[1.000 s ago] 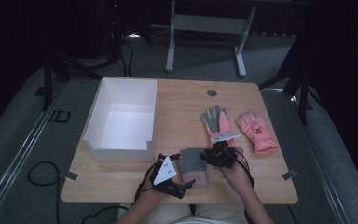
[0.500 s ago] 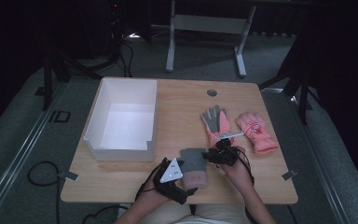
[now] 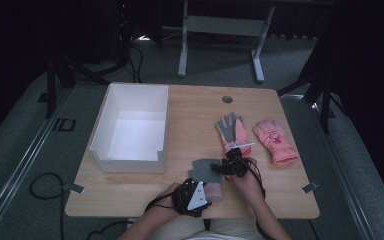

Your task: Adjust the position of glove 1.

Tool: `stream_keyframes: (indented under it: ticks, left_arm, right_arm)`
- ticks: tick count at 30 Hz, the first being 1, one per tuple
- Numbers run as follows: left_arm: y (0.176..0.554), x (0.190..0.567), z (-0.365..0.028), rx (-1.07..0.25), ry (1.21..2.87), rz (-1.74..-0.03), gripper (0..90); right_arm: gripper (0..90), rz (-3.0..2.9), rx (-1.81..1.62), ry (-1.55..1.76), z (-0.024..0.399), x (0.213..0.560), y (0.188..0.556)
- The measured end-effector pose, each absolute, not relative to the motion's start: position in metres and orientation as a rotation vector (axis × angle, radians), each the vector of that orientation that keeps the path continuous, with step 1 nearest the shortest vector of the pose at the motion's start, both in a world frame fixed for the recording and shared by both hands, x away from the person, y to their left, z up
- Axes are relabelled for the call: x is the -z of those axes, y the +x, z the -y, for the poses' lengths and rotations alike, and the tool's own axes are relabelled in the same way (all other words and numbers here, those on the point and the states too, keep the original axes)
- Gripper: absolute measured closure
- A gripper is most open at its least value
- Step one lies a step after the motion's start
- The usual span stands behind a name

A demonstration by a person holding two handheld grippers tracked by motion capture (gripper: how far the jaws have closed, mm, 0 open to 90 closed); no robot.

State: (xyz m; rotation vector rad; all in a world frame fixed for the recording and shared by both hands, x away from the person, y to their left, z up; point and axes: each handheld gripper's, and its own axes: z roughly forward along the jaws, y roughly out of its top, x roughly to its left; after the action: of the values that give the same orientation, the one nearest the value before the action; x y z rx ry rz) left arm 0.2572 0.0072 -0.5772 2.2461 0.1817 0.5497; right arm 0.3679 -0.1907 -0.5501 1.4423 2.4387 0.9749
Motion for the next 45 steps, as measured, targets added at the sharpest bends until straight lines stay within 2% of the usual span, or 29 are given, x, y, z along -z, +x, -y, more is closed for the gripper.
stream_keyframes:
  ticks: [4, 6, 8, 9, 12, 18, 24, 30, 45]
  left_arm:
    - [0.26, 0.575, -0.01, -0.545, 2.259, -0.157, 43.4]
    - [0.265, 0.572, -0.014, -0.49, 2.252, -0.168, 51.0]
    - [0.267, 0.571, -0.016, -0.464, 2.247, -0.171, 57.2]
    - [0.272, 0.57, -0.02, -0.411, 2.236, -0.184, 59.9]
    - [0.276, 0.571, -0.023, -0.369, 2.221, -0.185, 64.0]
    - [0.279, 0.57, -0.026, -0.343, 2.22, -0.188, 66.7]
    - [0.281, 0.568, -0.027, -0.32, 2.225, -0.214, 67.6]
    - [0.282, 0.56, -0.031, -0.295, 2.252, -0.227, 69.1]
    - [0.29, 0.525, -0.034, -0.344, 2.27, -0.122, 69.8]
  right_arm:
    - [46.3, -2.444, -0.983, 1.44, 0.189, 0.55, 0.367]
    - [51.1, -2.456, -1.002, 1.457, 0.188, 0.55, 0.367]
    - [51.4, -2.467, -1.013, 1.461, 0.188, 0.55, 0.367]
    - [52.2, -2.482, -1.041, 1.483, 0.188, 0.551, 0.368]
    - [53.8, -2.529, -1.128, 1.536, 0.187, 0.553, 0.37]
    - [63.0, -2.553, -1.183, 1.557, 0.181, 0.554, 0.372]
    - [72.1, -2.584, -1.125, 1.435, 0.167, 0.548, 0.369]
    - [73.5, -2.582, -1.147, 1.407, 0.169, 0.539, 0.366]
    - [74.1, -2.549, -1.24, 1.338, 0.178, 0.501, 0.363]
